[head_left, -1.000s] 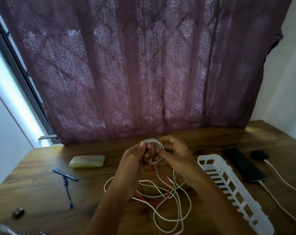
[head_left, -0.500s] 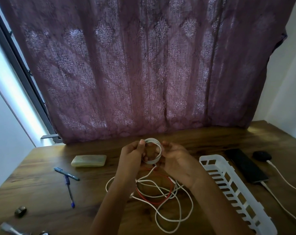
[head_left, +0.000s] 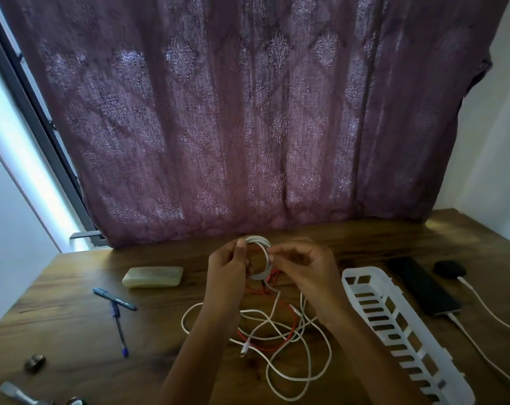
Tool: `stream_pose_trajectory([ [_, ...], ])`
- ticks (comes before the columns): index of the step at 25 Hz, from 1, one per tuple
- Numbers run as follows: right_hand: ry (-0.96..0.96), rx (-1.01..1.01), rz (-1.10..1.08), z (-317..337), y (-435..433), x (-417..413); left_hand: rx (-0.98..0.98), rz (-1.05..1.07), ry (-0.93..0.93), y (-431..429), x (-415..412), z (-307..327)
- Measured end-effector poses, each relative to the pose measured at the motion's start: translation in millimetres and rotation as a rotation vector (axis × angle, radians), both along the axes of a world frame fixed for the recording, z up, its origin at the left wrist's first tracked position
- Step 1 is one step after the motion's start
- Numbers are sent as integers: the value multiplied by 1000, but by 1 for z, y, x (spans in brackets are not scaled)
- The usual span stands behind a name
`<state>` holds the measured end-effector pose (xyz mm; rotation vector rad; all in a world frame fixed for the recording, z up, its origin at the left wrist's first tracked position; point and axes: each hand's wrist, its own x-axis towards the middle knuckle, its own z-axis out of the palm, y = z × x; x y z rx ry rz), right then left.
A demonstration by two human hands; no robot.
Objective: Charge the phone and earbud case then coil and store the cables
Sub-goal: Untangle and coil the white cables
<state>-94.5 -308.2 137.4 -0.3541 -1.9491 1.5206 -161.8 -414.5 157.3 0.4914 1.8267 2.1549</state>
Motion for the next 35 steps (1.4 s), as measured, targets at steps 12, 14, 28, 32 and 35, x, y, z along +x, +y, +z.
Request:
stream_pose_trajectory([
  [12,-246,329,-165,-6,-18,-3,16,-2,-73,0,1,-18],
  [14,-262,291,-138,-1,-15,-3,28,-13,-54,-2,2,-21],
  [28,-187,-196,169,26,-6,6,-13,53,227,-3,-6,-30],
  [32,-120,-201,103,30,-1,7,-32,58,258,-1,-7,-33],
  [35,-168,209,20,34,8,9,-53,66,223,-1,-6,-35],
])
